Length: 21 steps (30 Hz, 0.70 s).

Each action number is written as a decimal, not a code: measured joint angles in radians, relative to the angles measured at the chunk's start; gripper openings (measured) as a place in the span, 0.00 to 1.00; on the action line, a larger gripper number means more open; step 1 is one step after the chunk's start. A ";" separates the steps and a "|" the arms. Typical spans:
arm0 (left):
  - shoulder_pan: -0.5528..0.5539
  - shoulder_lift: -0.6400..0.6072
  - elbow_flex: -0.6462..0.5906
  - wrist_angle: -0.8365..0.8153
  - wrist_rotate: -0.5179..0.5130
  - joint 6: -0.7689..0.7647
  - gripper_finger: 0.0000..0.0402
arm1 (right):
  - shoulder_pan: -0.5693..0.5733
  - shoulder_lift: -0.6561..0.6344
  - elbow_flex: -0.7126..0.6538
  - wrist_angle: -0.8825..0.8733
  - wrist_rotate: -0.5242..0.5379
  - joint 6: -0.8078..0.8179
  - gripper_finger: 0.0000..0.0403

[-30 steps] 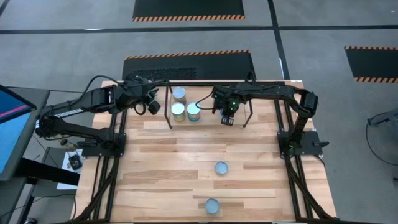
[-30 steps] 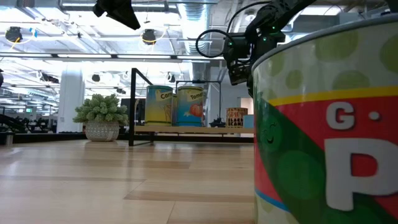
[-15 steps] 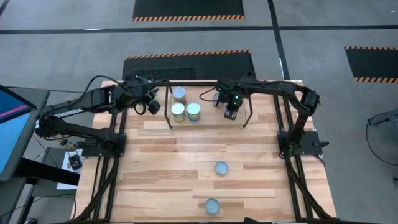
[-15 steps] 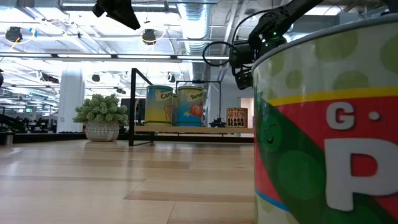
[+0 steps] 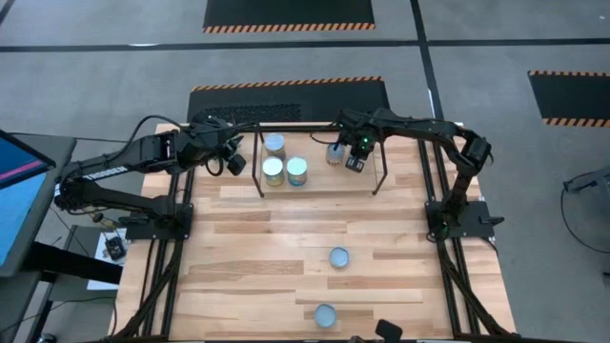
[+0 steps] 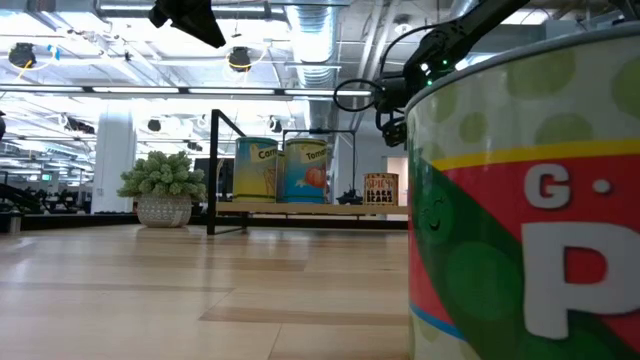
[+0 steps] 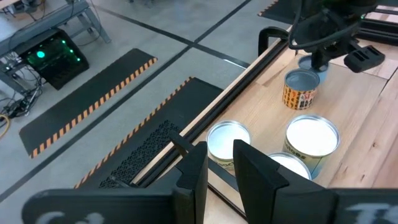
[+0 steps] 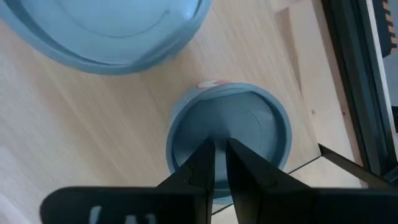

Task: Pick and place cans onto a shelf
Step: Adjust the canned tuna on the shelf

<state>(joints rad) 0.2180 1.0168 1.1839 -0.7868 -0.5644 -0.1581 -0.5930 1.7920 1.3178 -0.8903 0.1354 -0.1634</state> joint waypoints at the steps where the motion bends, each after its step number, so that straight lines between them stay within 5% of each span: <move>1: 0.000 0.000 0.000 0.000 0.000 0.000 0.17 | 0.000 0.000 0.000 0.003 -0.001 -0.002 0.16; 21: 0.000 0.000 0.000 0.000 -0.001 0.000 0.17 | 0.001 0.000 0.100 -0.069 -0.004 -0.004 0.16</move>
<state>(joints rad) 0.2180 1.0168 1.1839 -0.7868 -0.5652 -0.1581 -0.5917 1.7924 1.4175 -0.9588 0.1318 -0.1677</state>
